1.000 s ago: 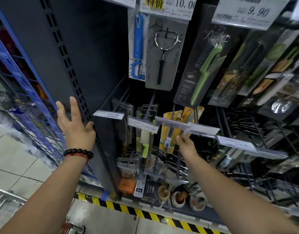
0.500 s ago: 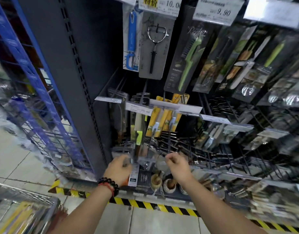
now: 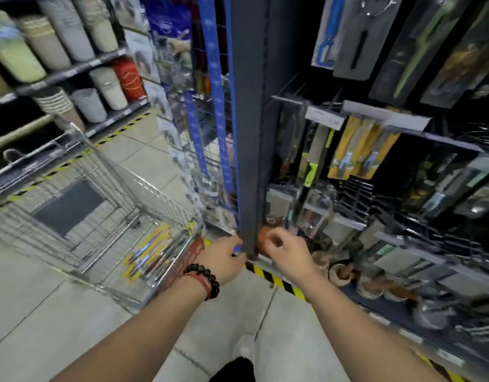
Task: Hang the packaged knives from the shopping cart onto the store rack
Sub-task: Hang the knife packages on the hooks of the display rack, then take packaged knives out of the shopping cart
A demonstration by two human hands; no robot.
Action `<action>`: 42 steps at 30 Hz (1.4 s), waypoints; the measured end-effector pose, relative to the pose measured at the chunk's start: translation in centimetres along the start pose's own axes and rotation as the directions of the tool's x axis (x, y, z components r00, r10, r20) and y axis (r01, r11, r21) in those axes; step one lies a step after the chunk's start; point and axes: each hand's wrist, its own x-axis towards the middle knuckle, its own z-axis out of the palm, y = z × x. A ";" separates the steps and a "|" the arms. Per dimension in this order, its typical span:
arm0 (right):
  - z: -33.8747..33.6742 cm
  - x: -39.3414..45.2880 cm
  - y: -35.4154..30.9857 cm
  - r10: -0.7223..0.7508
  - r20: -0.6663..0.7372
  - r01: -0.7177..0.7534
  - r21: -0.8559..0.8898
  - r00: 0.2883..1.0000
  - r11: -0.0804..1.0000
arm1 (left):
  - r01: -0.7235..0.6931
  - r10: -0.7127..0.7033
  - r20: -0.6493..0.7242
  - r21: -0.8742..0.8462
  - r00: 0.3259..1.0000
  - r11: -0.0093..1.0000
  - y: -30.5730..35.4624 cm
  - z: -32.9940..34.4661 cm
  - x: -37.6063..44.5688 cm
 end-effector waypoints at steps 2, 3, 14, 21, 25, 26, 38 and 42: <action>2.8 -1.9 -1.8 -0.023 0.031 0.022 0.051 0.999 0.998 | 0.067 -0.067 -0.016 -0.003 0.998 0.998 -2.2 -0.9 -2.8; 4.1 -2.7 -2.7 -0.020 0.045 0.017 0.075 0.999 0.997 | 0.093 -0.093 -0.028 -0.001 0.995 0.996 -3.3 -1.3 -4.1; 19.2 -7.7 -14.3 -0.098 0.150 0.081 0.113 0.984 0.990 | 0.230 -0.249 -0.113 -0.159 0.962 0.960 -18.6 -7.7 -15.5; 32.0 -9.7 -23.7 -0.071 0.229 0.044 0.123 0.971 0.991 | 0.284 -0.315 -0.125 -0.217 0.941 0.934 -33.7 -14.3 -22.1; 35.7 -9.4 -27.1 -0.014 0.216 -0.024 0.173 0.976 0.985 | 0.274 -0.305 -0.137 -0.205 0.943 0.940 -39.1 -18.4 -22.1; 36.2 -9.1 -27.7 -0.002 0.189 -0.033 0.185 0.982 0.982 | 0.258 -0.288 -0.134 -0.203 0.948 0.945 -40.0 -19.1 -21.6; 43.3 4.4 -31.2 0.233 0.061 -0.239 0.358 0.971 0.903 | 0.148 -0.147 0.084 -0.001 0.986 0.989 -47.5 -25.5 -5.4; 47.9 10.8 -28.8 0.433 0.029 -0.407 0.401 0.901 0.821 | 0.128 -0.137 0.204 0.057 0.969 0.990 -50.5 -26.8 1.3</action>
